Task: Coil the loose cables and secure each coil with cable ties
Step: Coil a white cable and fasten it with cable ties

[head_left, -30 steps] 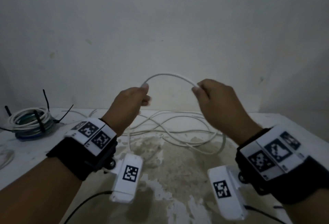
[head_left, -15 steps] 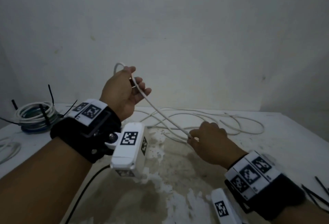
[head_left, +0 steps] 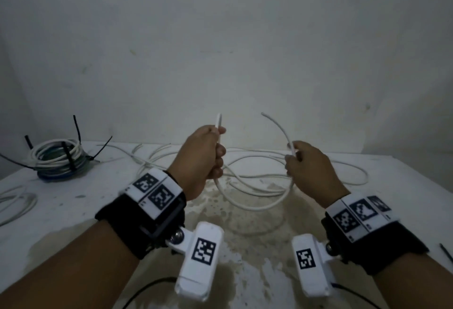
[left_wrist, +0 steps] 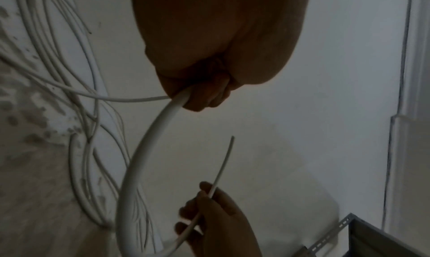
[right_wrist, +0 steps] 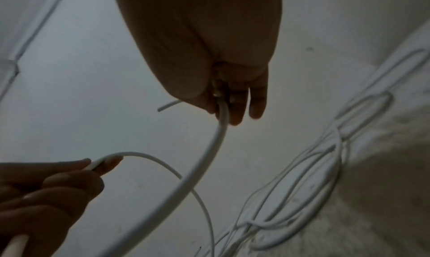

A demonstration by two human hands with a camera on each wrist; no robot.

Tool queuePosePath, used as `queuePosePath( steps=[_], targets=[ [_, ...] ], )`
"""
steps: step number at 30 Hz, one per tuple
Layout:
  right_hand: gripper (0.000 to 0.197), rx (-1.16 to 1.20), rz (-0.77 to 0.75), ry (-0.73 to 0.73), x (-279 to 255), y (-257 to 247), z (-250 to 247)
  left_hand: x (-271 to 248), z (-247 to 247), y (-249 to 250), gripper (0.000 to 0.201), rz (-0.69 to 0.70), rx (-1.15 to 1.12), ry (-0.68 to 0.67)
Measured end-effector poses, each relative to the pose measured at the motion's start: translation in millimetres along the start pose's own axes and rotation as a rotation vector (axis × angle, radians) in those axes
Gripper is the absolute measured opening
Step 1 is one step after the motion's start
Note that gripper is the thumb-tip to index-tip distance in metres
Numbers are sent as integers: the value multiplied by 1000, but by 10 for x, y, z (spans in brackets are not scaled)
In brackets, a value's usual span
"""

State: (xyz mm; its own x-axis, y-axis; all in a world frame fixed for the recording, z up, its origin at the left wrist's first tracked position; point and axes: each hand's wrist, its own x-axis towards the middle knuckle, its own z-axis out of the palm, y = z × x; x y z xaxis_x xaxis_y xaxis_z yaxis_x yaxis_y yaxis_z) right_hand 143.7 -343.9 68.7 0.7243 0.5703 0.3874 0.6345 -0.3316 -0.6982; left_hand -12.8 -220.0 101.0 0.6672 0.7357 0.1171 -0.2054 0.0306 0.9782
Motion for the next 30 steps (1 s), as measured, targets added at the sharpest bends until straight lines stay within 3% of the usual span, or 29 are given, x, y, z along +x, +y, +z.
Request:
queuePosePath(
  steps=[2, 4, 7, 11, 13, 15, 17, 19, 23, 27, 30],
  targets=[
    [23, -169, -142, 92, 20, -40, -52, 8, 5, -50, 22, -14, -21, 11],
    [22, -272, -190, 143, -6, -90, -120, 39, -8, -79, 20, -17, -58, 24],
    [25, -247, -135, 12, -53, -162, -180, 78, -34, -110, 20, -21, -110, 46],
    [16, 639, 311, -186, -111, -355, -216, 68, -17, -149, 18, -41, -157, -3],
    [11, 898, 381, -193, -110, -391, -170, 38, 8, -160, 21, -45, -171, -65],
    [6, 1020, 354, -158, -117, -399, -79, -3, 47, -159, 21, -52, -164, -127],
    [8, 1027, 373, -166, -131, -374, 45, -45, 96, -144, 18, -63, -158, -167],
    [23, 1000, 418, -186, -162, -347, 143, -64, 136, -121, 16, -69, -189, -187],
    [17, 1094, 433, -275, -202, -324, 244, -100, 177, -79, 17, -73, -290, -238],
    [21, 1029, 298, -335, -252, -331, 300, -174, 201, -74, 17, -102, -344, -309],
    [26, 903, 245, -298, -296, -325, 352, -206, 217, -81, 17, -103, -362, -330]
  ],
)
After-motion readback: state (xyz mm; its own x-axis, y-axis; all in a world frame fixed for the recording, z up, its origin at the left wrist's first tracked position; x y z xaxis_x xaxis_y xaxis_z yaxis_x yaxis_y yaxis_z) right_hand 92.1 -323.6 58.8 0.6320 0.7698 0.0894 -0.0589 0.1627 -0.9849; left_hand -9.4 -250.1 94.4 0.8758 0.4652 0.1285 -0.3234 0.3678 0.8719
